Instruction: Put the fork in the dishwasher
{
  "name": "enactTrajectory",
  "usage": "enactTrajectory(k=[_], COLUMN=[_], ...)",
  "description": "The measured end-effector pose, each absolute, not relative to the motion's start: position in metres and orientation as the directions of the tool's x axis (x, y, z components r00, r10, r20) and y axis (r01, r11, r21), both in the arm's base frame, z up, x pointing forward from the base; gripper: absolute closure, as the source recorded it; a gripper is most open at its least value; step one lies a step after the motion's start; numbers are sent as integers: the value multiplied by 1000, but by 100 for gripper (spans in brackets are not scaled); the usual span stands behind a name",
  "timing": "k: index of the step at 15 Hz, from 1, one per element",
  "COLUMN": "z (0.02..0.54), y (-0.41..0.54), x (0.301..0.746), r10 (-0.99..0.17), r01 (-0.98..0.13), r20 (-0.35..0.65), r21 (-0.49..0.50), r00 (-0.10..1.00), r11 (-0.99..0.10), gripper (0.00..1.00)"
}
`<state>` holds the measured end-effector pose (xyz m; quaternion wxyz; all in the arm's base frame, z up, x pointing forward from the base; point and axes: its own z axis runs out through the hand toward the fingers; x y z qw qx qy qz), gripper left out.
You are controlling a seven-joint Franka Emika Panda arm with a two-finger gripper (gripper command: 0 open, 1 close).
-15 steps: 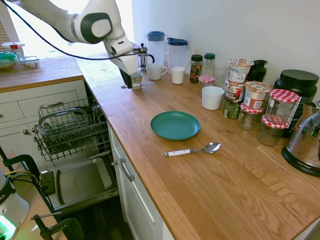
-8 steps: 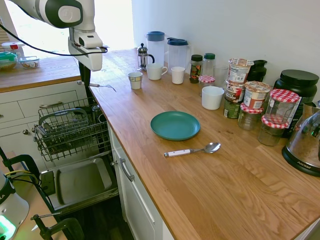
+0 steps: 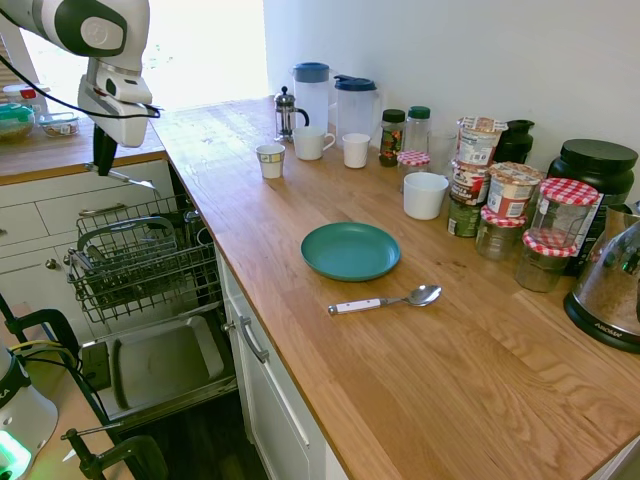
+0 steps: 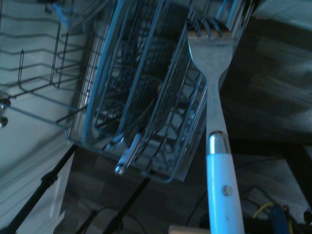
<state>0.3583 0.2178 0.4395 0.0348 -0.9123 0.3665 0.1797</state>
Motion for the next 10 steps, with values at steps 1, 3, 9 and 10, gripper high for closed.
enactTrajectory(k=[1,3,9,10], z=[434,411,336,329], y=[231,248,301,308], x=[351,347,377,381], r10=[-640,-623,-608,-604], r01=[-663,-634,-543,-525], r20=[-375,-415,-495,-501], r21=[85,131,287,307], r00=[670,663,621,620], r11=[-744,-762,-789,-794], gripper=[100,100,100,100])
